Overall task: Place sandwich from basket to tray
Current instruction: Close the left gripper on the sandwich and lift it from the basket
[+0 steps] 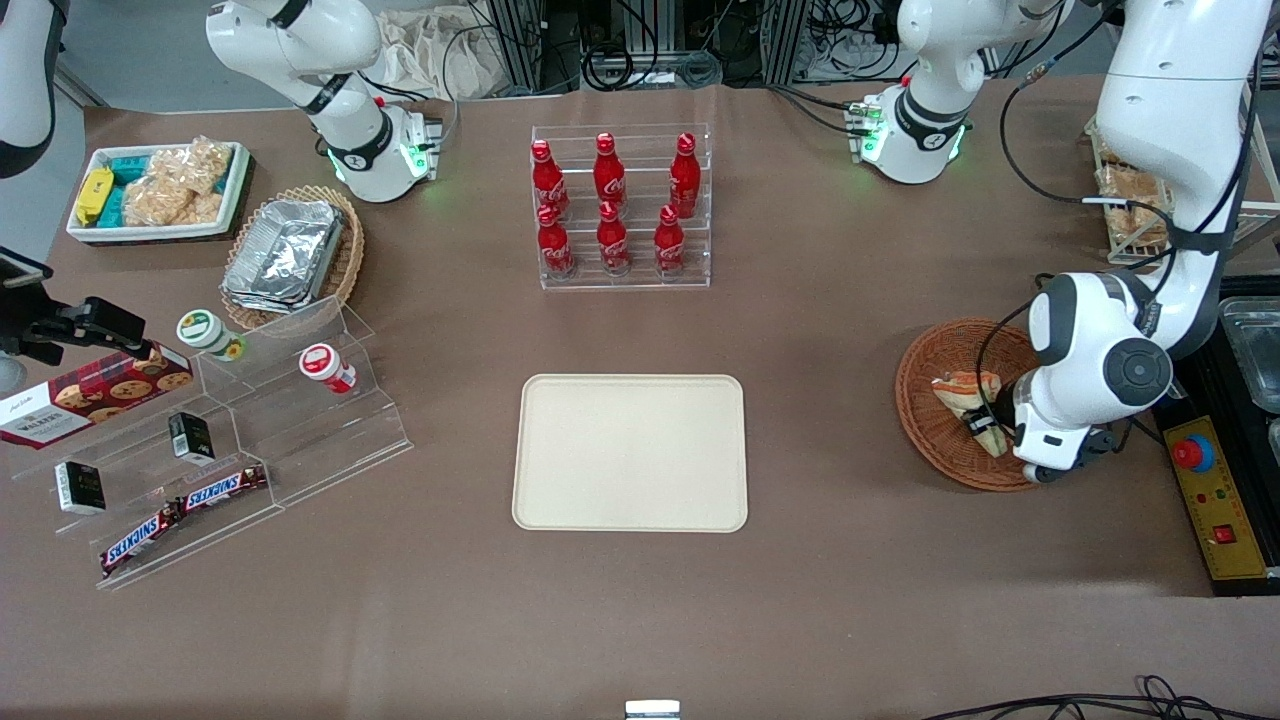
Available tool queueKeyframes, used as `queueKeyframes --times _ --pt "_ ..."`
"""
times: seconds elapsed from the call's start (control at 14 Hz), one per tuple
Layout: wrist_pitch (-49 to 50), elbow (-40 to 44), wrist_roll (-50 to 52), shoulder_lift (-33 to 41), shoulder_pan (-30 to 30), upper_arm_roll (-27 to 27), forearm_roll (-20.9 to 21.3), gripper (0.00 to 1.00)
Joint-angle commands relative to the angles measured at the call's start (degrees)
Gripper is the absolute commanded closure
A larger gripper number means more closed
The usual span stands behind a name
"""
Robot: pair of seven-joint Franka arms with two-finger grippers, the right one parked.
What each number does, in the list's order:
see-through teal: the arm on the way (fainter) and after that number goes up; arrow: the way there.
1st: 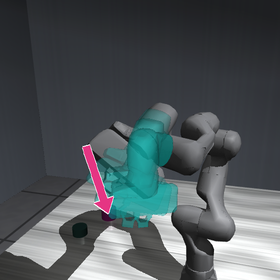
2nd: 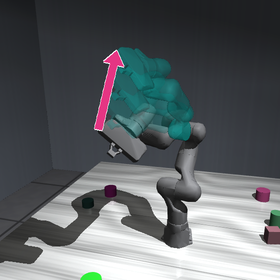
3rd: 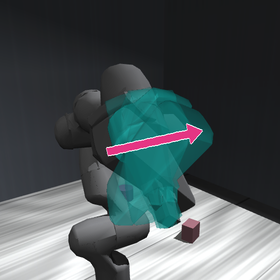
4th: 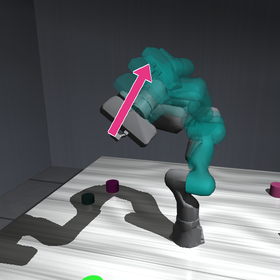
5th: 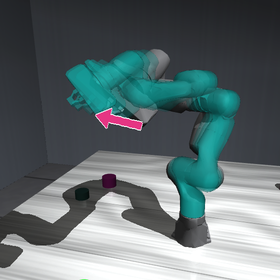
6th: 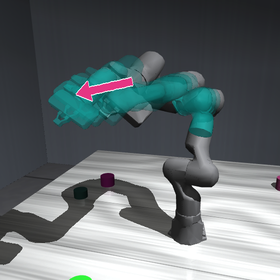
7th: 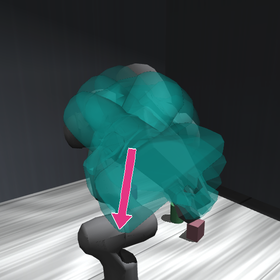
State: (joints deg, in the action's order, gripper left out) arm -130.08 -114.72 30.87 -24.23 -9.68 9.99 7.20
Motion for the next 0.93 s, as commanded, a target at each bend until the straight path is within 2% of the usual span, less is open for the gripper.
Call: queueKeyframes --times 0.0,0.29,0.5,0.64,0.86 --pt "10.68 4.30 1.03 4.09 0.28 0.82 0.36 1.00" --pt "30.38 22.03 -0.02 5.42 0.01 4.24 -0.60 1.00" --pt "35.16 32.69 -2.47 4.90 0.10 7.14 -0.69 1.00" --pt "34.99 34.47 -4.23 4.72 0.19 9.25 -0.61 1.00" --pt "33.24 33.87 -7.31 2.18 0.71 15.82 0.09 1.00"
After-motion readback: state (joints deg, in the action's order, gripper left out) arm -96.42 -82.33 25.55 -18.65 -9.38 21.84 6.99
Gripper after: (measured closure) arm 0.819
